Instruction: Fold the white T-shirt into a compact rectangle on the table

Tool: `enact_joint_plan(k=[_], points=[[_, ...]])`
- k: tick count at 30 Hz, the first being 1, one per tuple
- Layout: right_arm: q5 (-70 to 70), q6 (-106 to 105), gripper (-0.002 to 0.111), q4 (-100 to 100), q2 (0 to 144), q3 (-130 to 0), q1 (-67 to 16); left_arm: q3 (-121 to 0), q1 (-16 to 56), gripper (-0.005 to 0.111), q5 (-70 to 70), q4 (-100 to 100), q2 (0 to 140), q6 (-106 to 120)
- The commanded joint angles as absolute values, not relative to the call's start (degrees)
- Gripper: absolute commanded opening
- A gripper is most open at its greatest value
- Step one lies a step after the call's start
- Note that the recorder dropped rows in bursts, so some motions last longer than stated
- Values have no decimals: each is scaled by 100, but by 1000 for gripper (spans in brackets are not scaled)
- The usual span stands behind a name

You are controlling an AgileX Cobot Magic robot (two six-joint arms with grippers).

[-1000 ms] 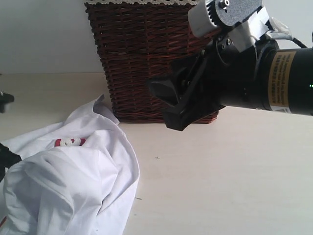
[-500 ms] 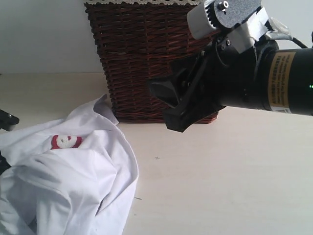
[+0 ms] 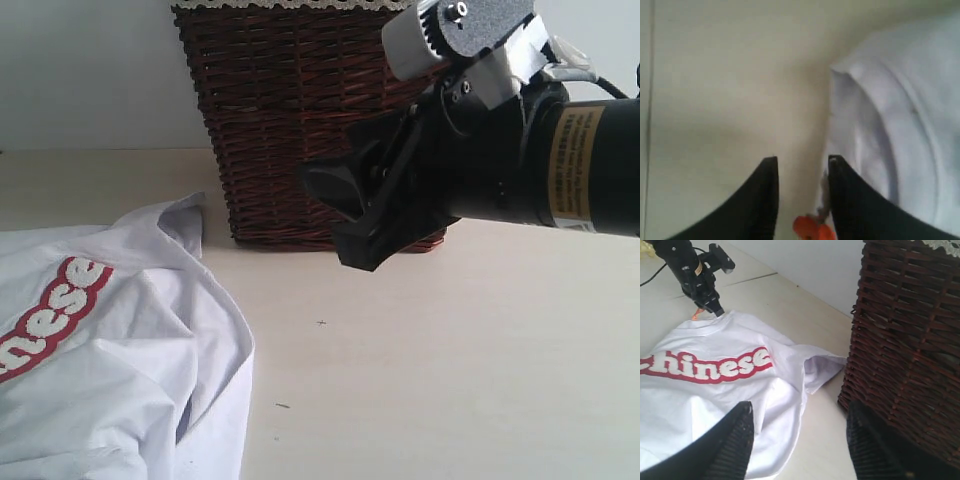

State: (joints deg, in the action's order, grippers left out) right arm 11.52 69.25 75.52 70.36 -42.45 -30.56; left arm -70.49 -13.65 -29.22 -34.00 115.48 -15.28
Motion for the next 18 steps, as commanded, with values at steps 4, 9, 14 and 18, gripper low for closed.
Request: enact_joint_plan(k=[4, 9, 14, 18], points=[[1882, 8312, 54, 8717, 7357, -4274, -3061, -7465, -1395, 35, -2956, -1697, 11239, -866], [2202, 9045, 40, 9538, 8160, -4595, -3061, -7465, -1264, 33, -3109, 633, 10989, 1063], [3404, 9845, 19, 9995, 9138, -5226, -3061, -7242, -1261, 6, -3587, 2433, 10988, 2605], [3098, 9907, 15, 9995, 9822, -5489, -3204, -6872, -1216, 0, -3371, 3350, 10998, 3660]])
